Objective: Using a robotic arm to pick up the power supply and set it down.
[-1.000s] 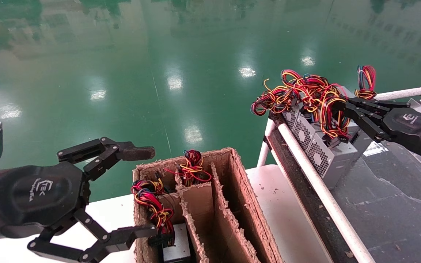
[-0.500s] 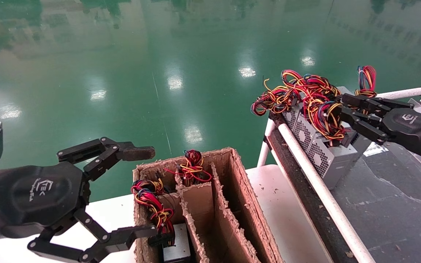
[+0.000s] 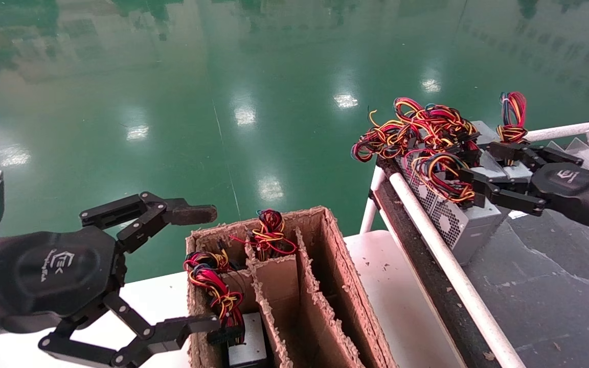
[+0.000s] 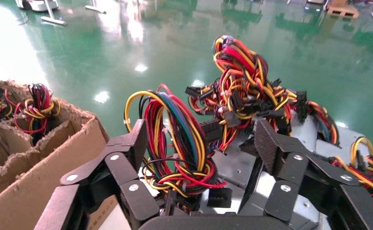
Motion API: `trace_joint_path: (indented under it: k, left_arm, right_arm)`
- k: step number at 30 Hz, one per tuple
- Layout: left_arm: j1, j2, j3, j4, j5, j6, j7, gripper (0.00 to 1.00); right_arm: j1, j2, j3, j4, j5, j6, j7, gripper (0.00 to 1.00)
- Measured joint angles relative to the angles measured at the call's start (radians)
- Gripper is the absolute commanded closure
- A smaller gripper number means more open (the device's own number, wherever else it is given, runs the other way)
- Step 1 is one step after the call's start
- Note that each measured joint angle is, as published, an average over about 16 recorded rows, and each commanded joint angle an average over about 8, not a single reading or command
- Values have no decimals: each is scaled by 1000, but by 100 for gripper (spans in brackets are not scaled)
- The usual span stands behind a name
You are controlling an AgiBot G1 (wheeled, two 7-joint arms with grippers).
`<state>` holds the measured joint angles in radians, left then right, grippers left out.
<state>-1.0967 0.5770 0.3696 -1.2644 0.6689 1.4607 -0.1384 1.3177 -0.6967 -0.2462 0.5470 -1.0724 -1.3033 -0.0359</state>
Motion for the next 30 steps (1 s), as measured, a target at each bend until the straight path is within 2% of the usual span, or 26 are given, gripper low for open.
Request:
trace_joint_path:
  k: [16, 30]
  left_arm:
    - [0, 0, 0, 0, 0, 0, 0, 0]
    - [0, 0, 0, 1, 0, 0, 0, 0]
  right_arm:
    - [-39, 30, 43, 40, 93, -78, 2, 0]
    - [-84, 43, 33, 187, 154, -112, 41, 0]
